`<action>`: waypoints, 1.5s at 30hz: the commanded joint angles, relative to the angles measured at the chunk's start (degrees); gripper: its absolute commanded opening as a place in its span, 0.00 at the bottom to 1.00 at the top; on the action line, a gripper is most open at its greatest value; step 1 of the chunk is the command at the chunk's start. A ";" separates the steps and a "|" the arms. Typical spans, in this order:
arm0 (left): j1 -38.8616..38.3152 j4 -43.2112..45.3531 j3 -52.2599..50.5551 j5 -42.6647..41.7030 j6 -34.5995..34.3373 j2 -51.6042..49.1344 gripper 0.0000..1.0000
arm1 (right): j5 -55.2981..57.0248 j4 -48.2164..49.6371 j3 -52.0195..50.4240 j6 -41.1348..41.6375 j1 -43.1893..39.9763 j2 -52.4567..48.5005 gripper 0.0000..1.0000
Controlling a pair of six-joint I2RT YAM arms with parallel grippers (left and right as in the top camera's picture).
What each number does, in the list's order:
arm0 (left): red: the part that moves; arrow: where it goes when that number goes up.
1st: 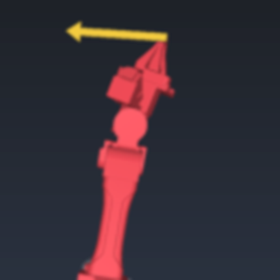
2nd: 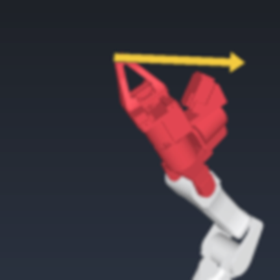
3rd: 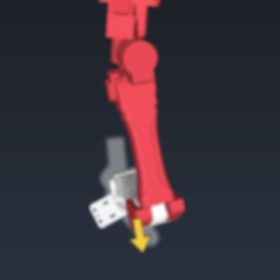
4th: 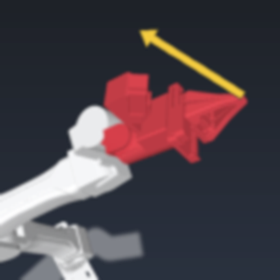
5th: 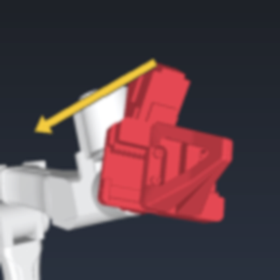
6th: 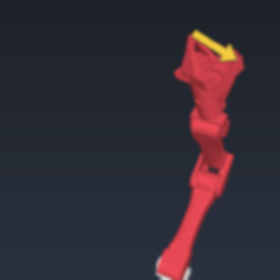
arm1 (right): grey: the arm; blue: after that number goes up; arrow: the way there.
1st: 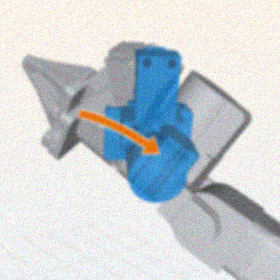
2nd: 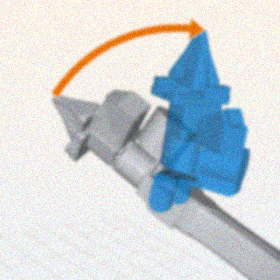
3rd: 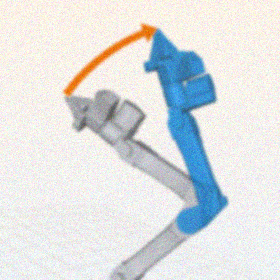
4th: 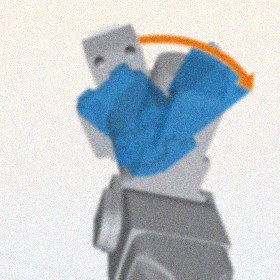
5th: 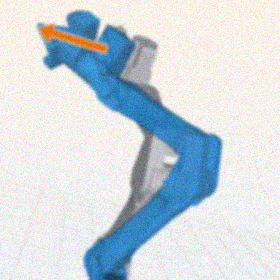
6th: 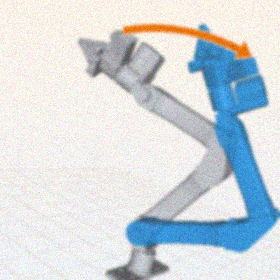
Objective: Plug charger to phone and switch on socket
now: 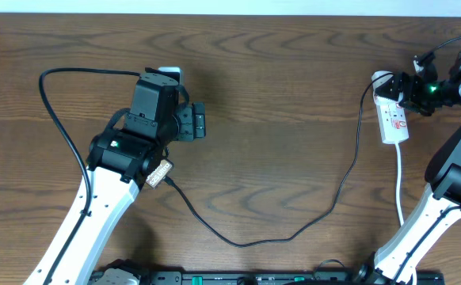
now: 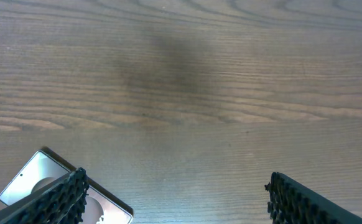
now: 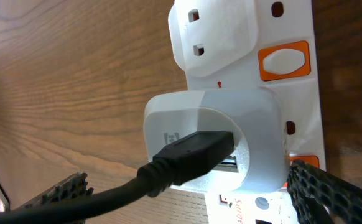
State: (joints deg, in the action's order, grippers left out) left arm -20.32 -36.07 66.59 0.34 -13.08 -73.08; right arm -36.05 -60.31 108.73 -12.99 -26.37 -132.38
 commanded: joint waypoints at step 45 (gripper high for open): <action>-0.13 -1.42 0.98 0.35 0.37 -0.35 0.90 | 6.78 0.90 -2.32 4.04 3.43 0.04 0.99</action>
State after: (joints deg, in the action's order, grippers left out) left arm -20.32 -37.23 66.57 0.36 -13.08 -73.08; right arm -33.12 -57.58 107.61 -11.99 -24.69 -131.83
